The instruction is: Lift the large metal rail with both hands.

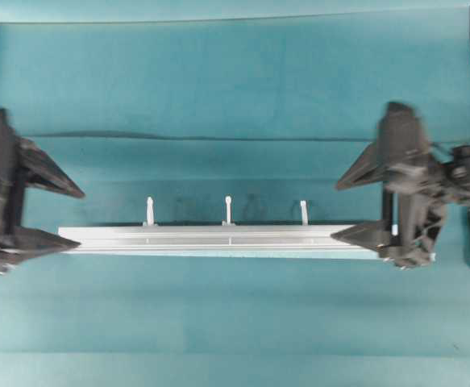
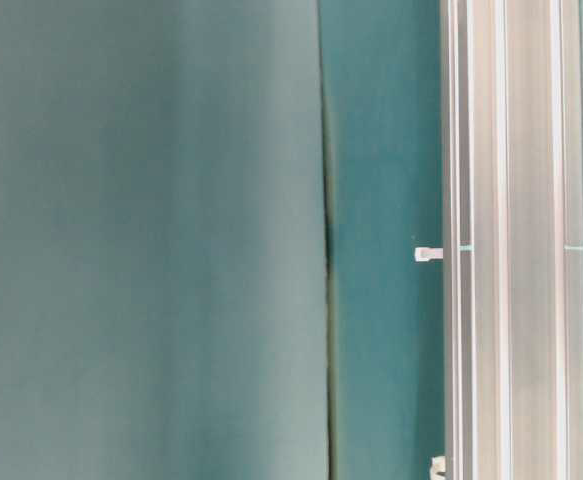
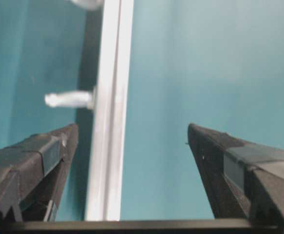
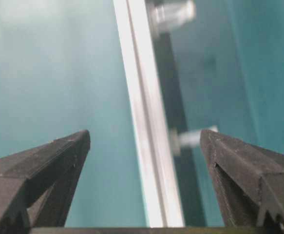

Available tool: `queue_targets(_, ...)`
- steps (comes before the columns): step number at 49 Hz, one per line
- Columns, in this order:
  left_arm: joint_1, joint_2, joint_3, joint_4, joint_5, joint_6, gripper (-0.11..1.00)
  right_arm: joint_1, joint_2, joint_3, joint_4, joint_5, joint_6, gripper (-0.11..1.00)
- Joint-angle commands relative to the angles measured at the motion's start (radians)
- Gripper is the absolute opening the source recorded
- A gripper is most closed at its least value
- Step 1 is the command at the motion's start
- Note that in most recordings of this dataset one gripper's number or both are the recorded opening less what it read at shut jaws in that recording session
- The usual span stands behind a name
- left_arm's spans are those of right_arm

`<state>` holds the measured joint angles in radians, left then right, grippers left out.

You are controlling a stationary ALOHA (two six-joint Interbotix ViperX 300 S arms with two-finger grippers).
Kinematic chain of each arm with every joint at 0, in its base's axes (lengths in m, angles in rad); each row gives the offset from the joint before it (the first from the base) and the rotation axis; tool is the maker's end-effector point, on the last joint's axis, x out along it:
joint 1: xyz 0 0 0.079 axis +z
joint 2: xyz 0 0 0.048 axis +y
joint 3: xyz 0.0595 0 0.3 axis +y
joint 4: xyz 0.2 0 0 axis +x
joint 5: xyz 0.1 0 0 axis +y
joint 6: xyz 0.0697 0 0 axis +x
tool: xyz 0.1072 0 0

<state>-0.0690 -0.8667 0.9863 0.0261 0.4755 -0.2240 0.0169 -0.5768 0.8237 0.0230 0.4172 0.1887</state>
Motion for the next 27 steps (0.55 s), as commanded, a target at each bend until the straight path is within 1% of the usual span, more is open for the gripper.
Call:
queue_targets(1, -0.003, -0.032, -0.009, 0.0, -0.011, -0.005, 0.97, 0.011, -0.048, 0.014, 0.0, -0.083, 0.009, 0.95)
queue_targets(5, -0.003, -0.06, -0.008, 0.0, -0.014, -0.006, 0.97, 0.011, -0.095, 0.034, 0.0, -0.137, 0.009, 0.95)
queue_targets(9, -0.003, -0.081, -0.008, 0.0, -0.014, -0.006, 0.97, 0.011, -0.143, 0.052, -0.002, -0.163, 0.009, 0.95)
queue_targets(21, -0.003, -0.127, -0.009, 0.0, -0.011, 0.002, 0.97, 0.005, -0.264, 0.11, 0.0, -0.163, 0.012, 0.95)
queue_targets(27, -0.003, -0.164, -0.002, 0.0, 0.002, -0.012, 0.97, -0.012, -0.318, 0.133, -0.002, -0.163, 0.014, 0.95)
